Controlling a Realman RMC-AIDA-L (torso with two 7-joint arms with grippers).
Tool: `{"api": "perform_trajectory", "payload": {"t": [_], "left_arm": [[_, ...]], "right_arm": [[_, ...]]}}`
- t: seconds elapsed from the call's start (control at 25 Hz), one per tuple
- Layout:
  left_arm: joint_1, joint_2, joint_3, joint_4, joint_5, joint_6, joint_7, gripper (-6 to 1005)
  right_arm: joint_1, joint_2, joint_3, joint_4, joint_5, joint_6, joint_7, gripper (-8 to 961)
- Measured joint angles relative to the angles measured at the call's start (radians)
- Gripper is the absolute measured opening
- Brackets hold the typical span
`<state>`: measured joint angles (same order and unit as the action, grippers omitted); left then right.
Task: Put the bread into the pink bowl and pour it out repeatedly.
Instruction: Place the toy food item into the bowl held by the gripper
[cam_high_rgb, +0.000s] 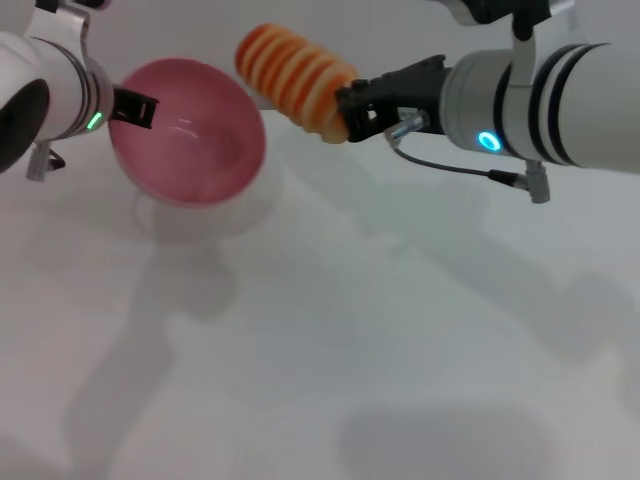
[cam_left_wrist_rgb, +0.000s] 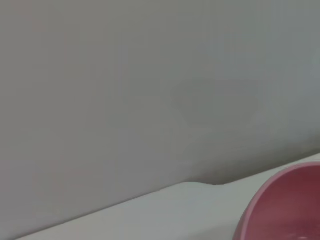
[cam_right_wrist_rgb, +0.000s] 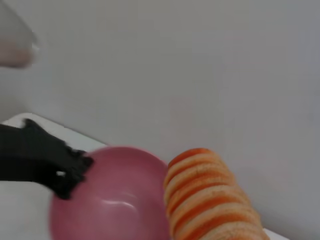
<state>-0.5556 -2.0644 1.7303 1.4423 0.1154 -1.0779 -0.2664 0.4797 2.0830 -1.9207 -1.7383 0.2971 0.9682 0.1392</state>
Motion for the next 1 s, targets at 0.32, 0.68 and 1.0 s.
{"api": "perform_trajectory", "payload": {"t": [0.32,0.68,1.0], "left_arm": [[0.001,-0.002,0.068,0.043,-0.059,-0.008,-0.006,45],[-0.003,-0.004,0.082,0.066,-0.079,-0.026,-0.008,45],[-0.003,-0.003,0.083,0.073,-0.082,-0.031,-0.01,45]], "right_arm": [[0.012,0.0,-0.052,0.03,-0.001,-0.026,0.023,77],[0.006,0.0,-0.064,0.077,0.019,-0.065,0.025,70],[0.01,-0.006,-0.066,0.099,0.06,-0.083,0.004,154]]}}
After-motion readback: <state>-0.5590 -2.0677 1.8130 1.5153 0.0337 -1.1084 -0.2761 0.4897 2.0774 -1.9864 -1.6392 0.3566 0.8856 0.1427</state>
